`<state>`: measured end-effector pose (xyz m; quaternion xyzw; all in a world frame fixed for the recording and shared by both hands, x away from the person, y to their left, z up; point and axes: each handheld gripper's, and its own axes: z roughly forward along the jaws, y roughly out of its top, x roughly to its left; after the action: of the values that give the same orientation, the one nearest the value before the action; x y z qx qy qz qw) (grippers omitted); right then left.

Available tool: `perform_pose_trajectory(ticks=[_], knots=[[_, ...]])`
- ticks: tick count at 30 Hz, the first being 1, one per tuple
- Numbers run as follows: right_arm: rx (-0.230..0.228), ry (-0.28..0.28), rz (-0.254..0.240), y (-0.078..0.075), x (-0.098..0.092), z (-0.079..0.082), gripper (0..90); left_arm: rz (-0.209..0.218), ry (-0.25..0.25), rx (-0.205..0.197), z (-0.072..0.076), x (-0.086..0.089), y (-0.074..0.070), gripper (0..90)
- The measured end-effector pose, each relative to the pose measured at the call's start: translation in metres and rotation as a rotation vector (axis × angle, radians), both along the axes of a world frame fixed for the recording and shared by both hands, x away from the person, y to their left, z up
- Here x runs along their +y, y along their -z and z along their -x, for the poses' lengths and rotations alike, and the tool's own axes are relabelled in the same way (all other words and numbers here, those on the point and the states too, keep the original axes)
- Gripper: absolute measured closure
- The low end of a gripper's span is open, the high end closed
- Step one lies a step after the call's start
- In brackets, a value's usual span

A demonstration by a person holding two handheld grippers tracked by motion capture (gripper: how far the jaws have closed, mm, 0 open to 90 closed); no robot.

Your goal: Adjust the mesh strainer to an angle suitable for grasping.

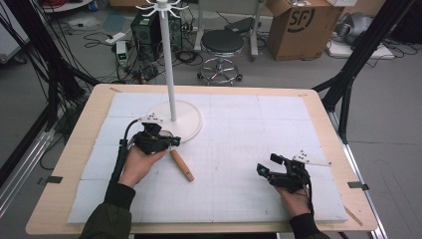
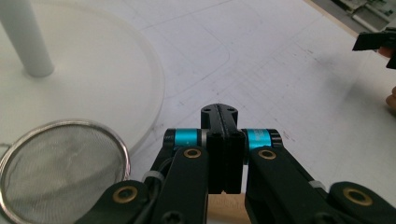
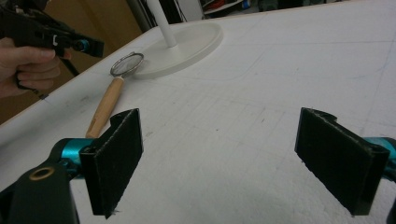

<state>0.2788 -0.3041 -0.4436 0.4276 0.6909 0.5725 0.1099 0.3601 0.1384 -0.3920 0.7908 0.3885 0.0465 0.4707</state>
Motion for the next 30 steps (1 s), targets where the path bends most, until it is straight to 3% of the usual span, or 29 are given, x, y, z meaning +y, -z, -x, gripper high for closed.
perform_pose_trajectory(ticks=[2, 4, 6, 7, 10, 15, 23, 26, 30], knots=[[0.000, -0.001, 0.000, 0.000, 0.000, 0.000, 14.6, 0.006, -0.005, 0.000, -0.005, -0.003, -0.004, 90.0], [0.003, 0.000, 0.000, 0.000, 0.000, 0.001, 14.6, 0.023, -0.010, 0.027, -0.012, 0.000, -0.001, 90.0], [0.000, -0.002, -0.001, -0.001, -0.001, 0.002, 14.6, -0.019, 0.002, 0.059, -0.014, -0.003, 0.007, 90.0], [-0.001, -0.003, 0.000, -0.001, -0.001, 0.002, 14.6, -0.033, 0.005, 0.055, -0.014, -0.005, 0.009, 90.0], [-0.001, 0.001, -0.003, 0.000, -0.003, 0.002, 14.6, -0.035, 0.000, 0.068, -0.017, -0.008, 0.014, 90.0], [-0.004, 0.002, -0.001, -0.001, -0.003, 0.003, 14.6, -0.091, -0.008, 0.112, -0.022, -0.008, 0.025, 90.0], [-0.014, 0.019, -0.005, -0.002, -0.004, 0.004, 14.7, -0.073, -0.011, 0.158, -0.024, 0.004, 0.045, 90.0], [-0.026, 0.029, -0.007, -0.002, -0.005, 0.005, 14.7, -0.113, -0.006, 0.178, -0.022, 0.004, 0.055, 90.0], [-0.020, 0.038, -0.010, -0.002, -0.006, 0.005, 14.7, -0.114, -0.017, 0.171, -0.019, 0.005, 0.055, 90.0]])
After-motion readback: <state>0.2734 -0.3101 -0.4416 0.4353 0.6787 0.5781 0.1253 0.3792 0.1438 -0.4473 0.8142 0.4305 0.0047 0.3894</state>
